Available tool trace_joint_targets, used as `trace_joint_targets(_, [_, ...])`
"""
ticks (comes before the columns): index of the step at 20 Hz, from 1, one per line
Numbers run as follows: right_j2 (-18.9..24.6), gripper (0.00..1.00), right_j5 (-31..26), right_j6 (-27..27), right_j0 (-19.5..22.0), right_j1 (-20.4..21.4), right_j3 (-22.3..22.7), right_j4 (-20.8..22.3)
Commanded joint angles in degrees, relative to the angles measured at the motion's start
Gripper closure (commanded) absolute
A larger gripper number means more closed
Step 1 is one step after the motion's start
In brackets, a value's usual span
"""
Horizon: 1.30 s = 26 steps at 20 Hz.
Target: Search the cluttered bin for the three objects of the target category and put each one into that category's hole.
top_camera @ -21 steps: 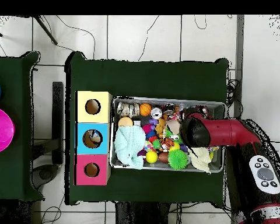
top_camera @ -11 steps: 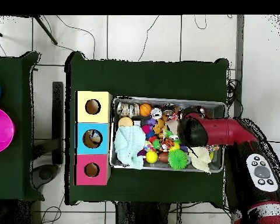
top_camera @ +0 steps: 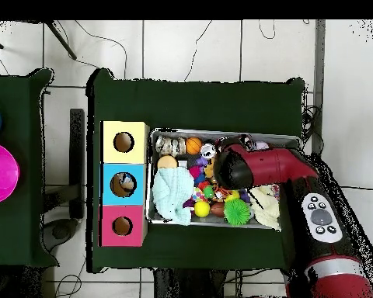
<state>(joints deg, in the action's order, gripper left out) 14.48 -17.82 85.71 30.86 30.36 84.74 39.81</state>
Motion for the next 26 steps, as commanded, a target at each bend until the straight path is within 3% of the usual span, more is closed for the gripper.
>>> trace_joint_targets(1, [2.8,0.0,-1.29,2.58,-0.6,-4.11,-1.29,-0.56])
trace_joint_targets(6, [2.74,0.0,-0.55,0.86,0.6,-5.28,-2.79,0.53])
trace_joint_targets(14, [3.99,0.0,-4.8,-3.47,4.06,1.55,2.57,-0.55])
trace_joint_targets(20, [4.99,0.0,-5.9,-3.82,4.87,3.77,4.69,-1.08])
trace_joint_targets(26, [4.84,0.0,-3.81,-3.05,4.81,1.02,2.82,0.61])
